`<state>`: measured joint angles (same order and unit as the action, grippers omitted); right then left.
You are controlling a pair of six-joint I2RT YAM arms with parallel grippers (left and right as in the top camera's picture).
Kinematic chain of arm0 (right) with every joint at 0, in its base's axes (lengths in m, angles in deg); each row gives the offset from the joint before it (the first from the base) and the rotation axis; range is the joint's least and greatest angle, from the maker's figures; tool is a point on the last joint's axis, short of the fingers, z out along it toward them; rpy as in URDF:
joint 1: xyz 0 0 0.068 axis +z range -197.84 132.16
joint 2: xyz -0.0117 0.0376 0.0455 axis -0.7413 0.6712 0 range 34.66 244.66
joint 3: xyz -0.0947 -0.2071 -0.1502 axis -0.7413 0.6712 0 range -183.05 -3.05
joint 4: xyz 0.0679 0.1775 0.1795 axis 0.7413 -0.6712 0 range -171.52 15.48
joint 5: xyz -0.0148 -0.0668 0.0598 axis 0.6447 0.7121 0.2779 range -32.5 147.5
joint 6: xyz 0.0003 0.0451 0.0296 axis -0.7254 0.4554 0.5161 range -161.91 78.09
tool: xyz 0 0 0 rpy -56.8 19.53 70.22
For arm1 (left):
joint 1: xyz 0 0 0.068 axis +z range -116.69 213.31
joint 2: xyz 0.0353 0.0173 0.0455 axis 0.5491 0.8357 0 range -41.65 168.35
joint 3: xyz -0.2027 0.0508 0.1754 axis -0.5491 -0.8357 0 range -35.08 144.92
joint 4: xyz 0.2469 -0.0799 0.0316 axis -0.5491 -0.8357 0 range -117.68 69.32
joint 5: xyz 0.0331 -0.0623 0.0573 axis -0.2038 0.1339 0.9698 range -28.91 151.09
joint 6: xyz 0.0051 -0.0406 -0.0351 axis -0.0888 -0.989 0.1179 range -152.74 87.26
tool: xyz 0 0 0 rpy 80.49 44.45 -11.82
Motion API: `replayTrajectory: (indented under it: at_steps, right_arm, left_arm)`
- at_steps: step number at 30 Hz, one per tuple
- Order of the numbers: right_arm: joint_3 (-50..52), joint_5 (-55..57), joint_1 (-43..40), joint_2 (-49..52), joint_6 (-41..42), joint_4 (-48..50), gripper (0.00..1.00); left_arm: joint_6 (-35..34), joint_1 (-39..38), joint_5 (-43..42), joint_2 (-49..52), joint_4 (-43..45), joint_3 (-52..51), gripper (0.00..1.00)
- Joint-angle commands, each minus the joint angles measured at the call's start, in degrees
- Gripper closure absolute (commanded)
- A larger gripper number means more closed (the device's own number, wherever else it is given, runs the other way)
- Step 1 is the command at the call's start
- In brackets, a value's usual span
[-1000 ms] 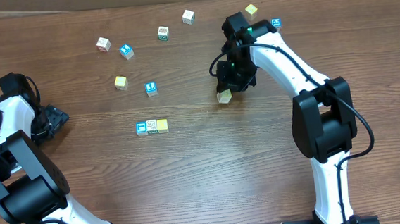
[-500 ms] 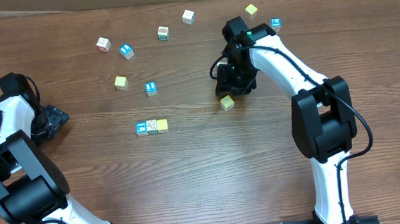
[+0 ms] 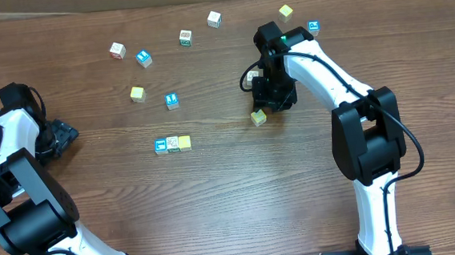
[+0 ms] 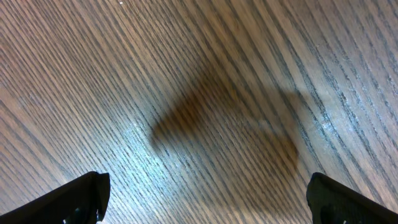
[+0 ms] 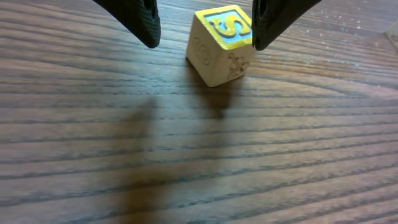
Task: Form a horizontal line
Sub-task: 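Lift the S block and carry it left toward the row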
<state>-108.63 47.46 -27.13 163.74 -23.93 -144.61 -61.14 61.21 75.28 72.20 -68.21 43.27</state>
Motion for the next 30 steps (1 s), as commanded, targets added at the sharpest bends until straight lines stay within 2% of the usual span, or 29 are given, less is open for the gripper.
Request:
replayTrajectory:
  at_steps: [1,12,20,30]
  right_arm:
    - [0.2,1.6,-0.1,-0.9,0.2,0.0,0.55]
    - [0.3,1.9,3.4,-0.9,0.2,-1.2,0.54]
    - [0.8,6.7,5.1,-0.9,0.2,-1.1,0.52]
    - [2.4,7.1,6.0,-0.9,0.1,0.2,0.58]
  left_arm:
    - [0.1,0.3,0.6,0.2,0.1,-0.3,0.0]
    - [0.1,0.3,0.6,0.2,0.1,-0.3,0.0]
    - [0.1,0.3,0.6,0.2,0.1,-0.3,0.0]
    - [0.1,0.3,0.6,0.2,0.1,-0.3,0.0]
